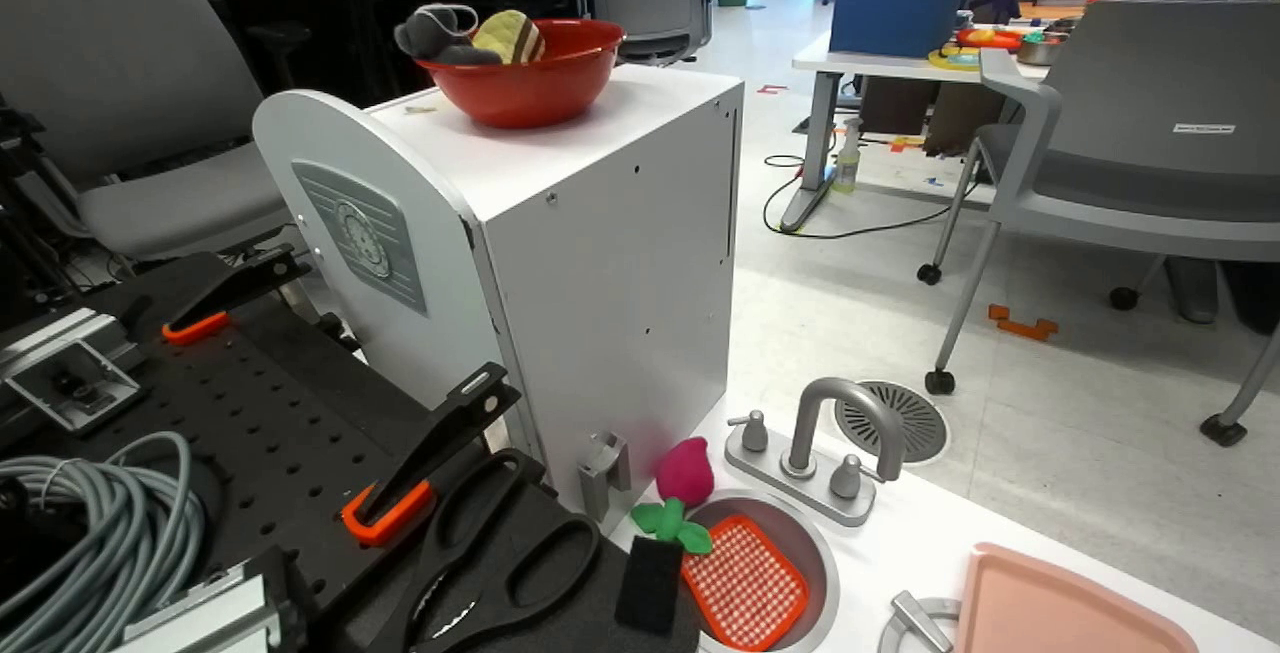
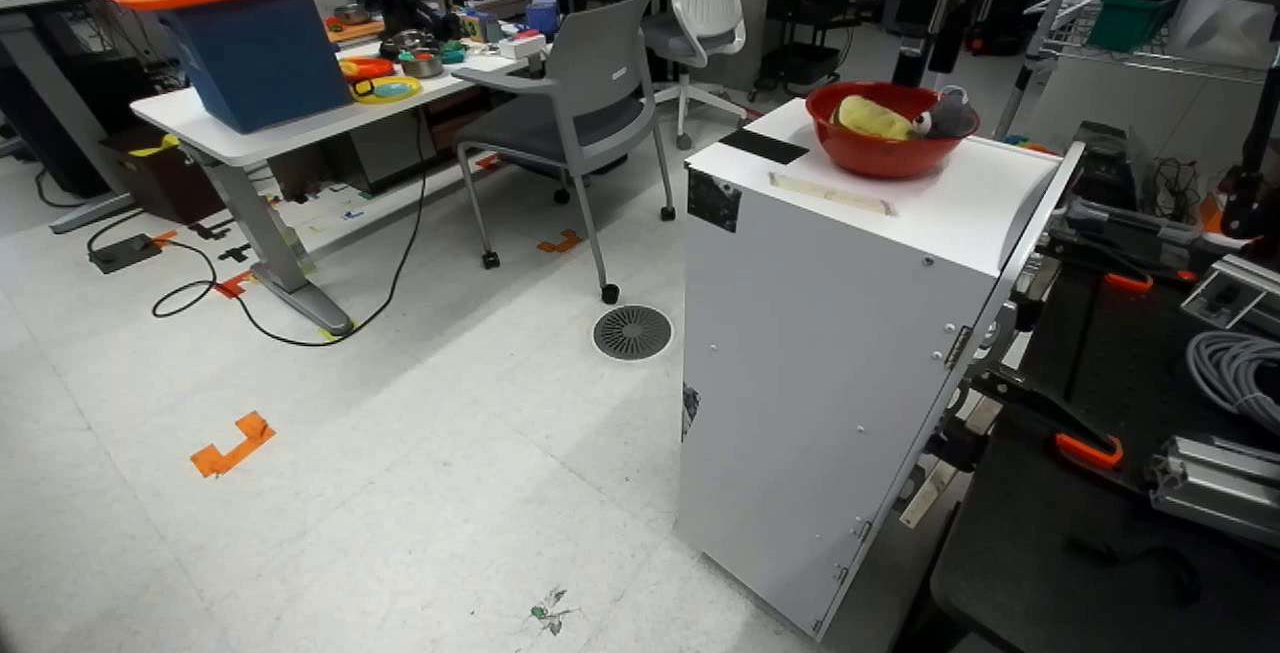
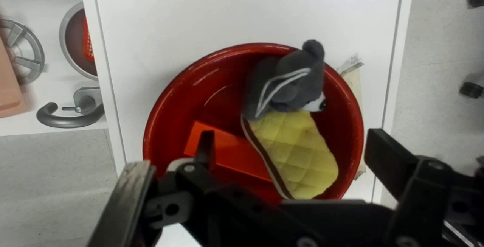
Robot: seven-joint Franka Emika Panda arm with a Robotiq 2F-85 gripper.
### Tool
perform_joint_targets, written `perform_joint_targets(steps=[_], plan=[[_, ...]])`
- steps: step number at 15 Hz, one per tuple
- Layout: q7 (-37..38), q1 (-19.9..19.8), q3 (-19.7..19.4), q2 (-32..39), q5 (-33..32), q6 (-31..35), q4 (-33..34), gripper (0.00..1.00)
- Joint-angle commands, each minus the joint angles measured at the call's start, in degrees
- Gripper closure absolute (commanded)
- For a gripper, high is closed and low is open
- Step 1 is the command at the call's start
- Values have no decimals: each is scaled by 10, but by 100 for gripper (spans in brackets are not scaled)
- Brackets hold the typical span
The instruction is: Put the bear plush toy on the fridge
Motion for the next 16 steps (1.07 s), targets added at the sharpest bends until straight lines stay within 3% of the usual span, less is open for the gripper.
perform_joint_targets(steps=[1,16], plan=[[-21,-3,2,16,5,-18,20,0],[-31,11,26,2,14,-53,3,0]])
